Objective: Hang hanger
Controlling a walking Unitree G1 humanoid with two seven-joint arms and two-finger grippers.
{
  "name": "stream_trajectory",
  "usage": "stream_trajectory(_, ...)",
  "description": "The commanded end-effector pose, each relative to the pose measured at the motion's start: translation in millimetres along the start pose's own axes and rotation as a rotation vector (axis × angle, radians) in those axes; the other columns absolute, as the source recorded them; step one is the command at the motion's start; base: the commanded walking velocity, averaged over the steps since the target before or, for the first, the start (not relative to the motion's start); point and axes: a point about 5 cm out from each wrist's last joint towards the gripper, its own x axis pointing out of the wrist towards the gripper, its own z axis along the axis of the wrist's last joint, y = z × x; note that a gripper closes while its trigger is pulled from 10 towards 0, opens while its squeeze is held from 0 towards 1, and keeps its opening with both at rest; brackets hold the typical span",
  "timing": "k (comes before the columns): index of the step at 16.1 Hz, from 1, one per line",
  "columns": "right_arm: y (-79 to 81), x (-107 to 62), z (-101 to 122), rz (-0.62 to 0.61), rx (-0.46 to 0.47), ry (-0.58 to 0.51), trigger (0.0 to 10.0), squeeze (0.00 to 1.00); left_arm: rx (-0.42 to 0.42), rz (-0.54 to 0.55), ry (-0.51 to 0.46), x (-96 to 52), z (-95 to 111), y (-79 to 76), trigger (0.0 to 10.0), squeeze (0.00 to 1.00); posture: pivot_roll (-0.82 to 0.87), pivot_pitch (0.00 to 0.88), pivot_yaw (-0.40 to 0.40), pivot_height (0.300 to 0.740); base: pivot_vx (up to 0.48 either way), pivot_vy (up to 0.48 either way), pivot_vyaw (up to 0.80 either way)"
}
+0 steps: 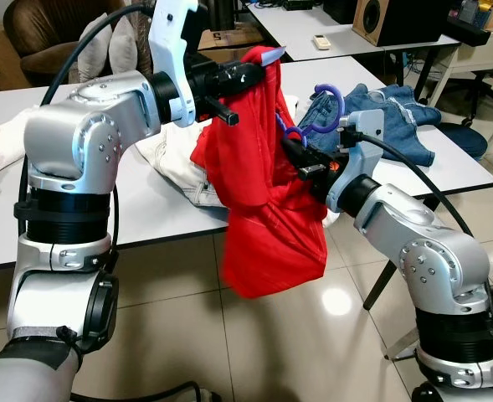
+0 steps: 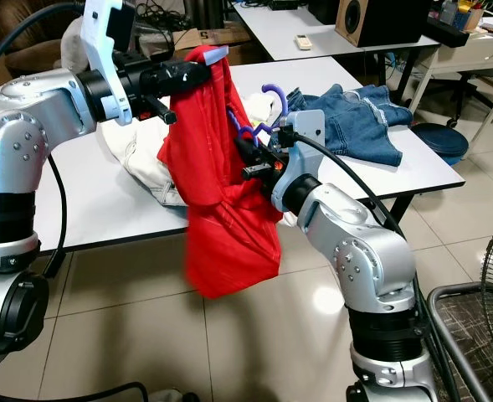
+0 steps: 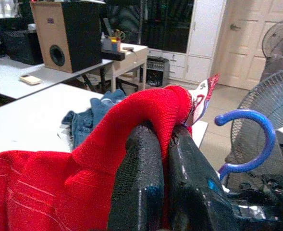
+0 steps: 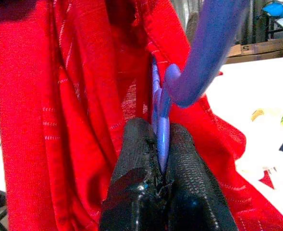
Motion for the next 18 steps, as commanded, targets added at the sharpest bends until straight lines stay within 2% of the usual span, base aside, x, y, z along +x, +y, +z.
stream_trajectory(1, -2.1, 0.2, 0, -0.024, 0.022, -0.018, 10.0, 0.00, 0.028, -0.034, -0.002, 0.0, 9, -7.9, 0.0, 0.00, -0.16, 0.000, 0.078, 0.740, 0.000, 0.000, 0.00)
stream_trajectory(3, -3.1, 1.3, 1, -0.030, 0.038, -0.026, 10.0, 0.00, 0.012, -0.050, 0.007, 0.1, 8, -10.6, 0.0, 0.00, -0.15, 0.000, 0.077, 0.740, 0.000, 0.000, 0.00)
stream_trajectory(4, -5.0, 2.4, 0, -0.039, 0.048, -0.033, 10.0, 0.00, 0.011, -0.046, 0.013, -0.9, 8, -11.0, 0.3, 0.00, -0.15, 0.000, 0.077, 0.740, 0.000, 0.000, 0.00)
stream_trajectory(5, -7.3, 3.8, 1, -0.052, 0.069, -0.046, 10.0, 0.00, 0.051, -0.041, 0.019, -3.8, 7, -8.3, 10.0, 1.00, -0.14, 0.000, 0.075, 0.740, 0.000, 0.000, 0.00)
stream_trajectory(7, -7.5, 4.0, 1, -0.052, 0.073, -0.049, 10.0, 0.00, 0.102, -0.058, 0.035, -8.1, 6, -7.5, 10.0, 1.00, -0.14, 0.000, 0.076, 0.740, 0.000, 0.000, 0.00)
stream_trajectory(8, -7.7, 4.0, 2, -0.056, 0.079, -0.055, 10.0, 0.00, 0.154, -0.060, 0.076, -11.8, 3, -7.2, 10.0, 1.00, -0.14, 0.000, 0.077, 0.740, 0.000, 0.000, 0.00)
stream_trajectory(9, -8.5, 3.5, 3, -0.062, 0.085, -0.062, 10.0, 0.00, 0.249, -0.061, 0.135, -14.9, -3, -6.3, 10.0, 1.00, -0.15, 0.000, 0.082, 0.740, 0.000, 0.000, 0.00)
stream_trajectory(10, -9.5, 2.8, 4, -0.066, 0.091, -0.070, 10.0, 0.00, 0.265, -0.089, 0.155, -16.8, -6, -8.2, 10.0, 1.00, -0.15, 0.000, 0.089, 0.740, 0.000, 0.000, 0.00)
stream_trajectory(12, -13.1, 0.3, 5, -0.080, 0.106, -0.086, 10.0, 0.00, 0.238, -0.152, 0.145, -18.5, -6, -13.7, 10.0, 1.00, -0.15, 0.000, 0.094, 0.740, 0.000, 0.000, 0.00)
stream_trajectory(15, -19.6, -3.8, 6, -0.110, 0.120, -0.102, 10.0, 0.00, 0.204, -0.169, 0.113, -19.3, -3, -13.2, 10.0, 1.00, -0.16, 0.000, 0.103, 0.740, 0.000, 0.000, 0.00)
stream_trajectory(18, -17.9, -6.8, 8, -0.099, 0.136, -0.119, 10.0, 0.00, 0.170, -0.179, 0.109, -31.5, -5, -8.7, 10.0, 1.00, -0.16, 0.000, 0.103, 0.740, 0.000, 0.000, 0.00)
